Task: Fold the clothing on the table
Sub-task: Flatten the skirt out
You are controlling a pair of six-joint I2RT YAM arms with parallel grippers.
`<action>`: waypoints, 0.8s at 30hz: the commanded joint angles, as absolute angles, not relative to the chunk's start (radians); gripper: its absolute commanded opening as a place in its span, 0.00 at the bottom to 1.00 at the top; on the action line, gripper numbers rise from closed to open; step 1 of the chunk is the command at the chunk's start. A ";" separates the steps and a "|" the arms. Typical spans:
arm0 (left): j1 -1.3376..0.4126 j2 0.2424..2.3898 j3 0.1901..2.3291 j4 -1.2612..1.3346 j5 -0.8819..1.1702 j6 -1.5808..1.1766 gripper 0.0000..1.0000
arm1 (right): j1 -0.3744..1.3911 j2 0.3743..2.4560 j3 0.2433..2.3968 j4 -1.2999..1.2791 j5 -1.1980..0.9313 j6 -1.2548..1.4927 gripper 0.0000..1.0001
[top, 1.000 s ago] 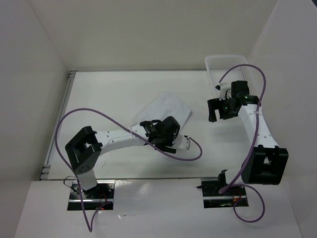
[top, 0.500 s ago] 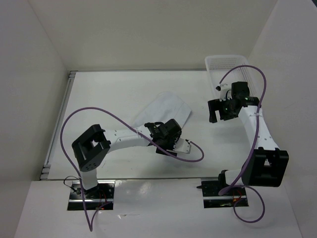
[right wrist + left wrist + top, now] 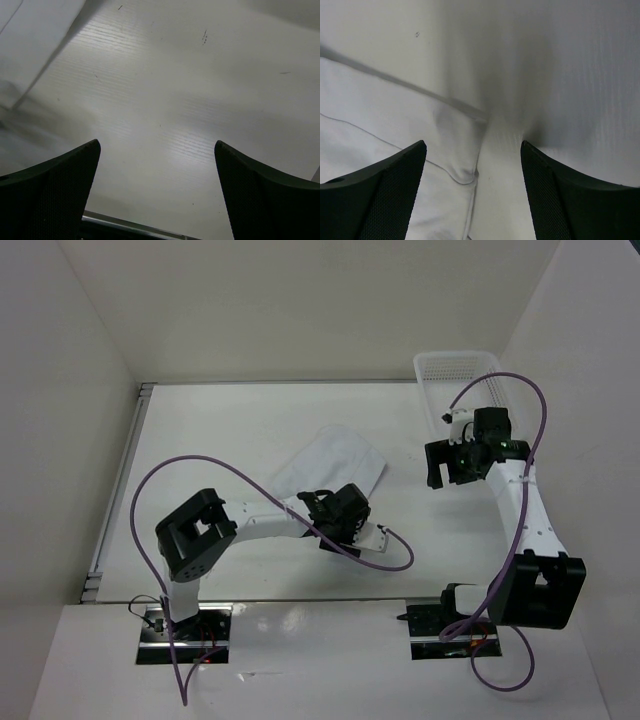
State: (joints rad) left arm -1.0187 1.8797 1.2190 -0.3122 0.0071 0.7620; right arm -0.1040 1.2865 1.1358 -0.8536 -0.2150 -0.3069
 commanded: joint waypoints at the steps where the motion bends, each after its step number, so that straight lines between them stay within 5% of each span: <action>1: -1.015 1.902 1.206 -0.267 0.048 0.792 0.82 | -0.112 1.249 1.129 -0.853 -0.216 -0.299 0.99; 11: -0.963 1.945 1.206 -0.247 0.069 0.810 0.68 | -0.130 1.249 1.129 -0.862 -0.225 -0.299 0.99; 22: -0.953 1.976 1.296 -0.342 0.165 0.750 0.11 | -0.158 1.200 1.129 -0.862 -0.264 -0.299 0.99; 24: -0.908 1.985 1.350 -0.405 0.234 0.712 0.07 | -0.158 1.200 1.129 -0.862 -0.264 -0.299 0.99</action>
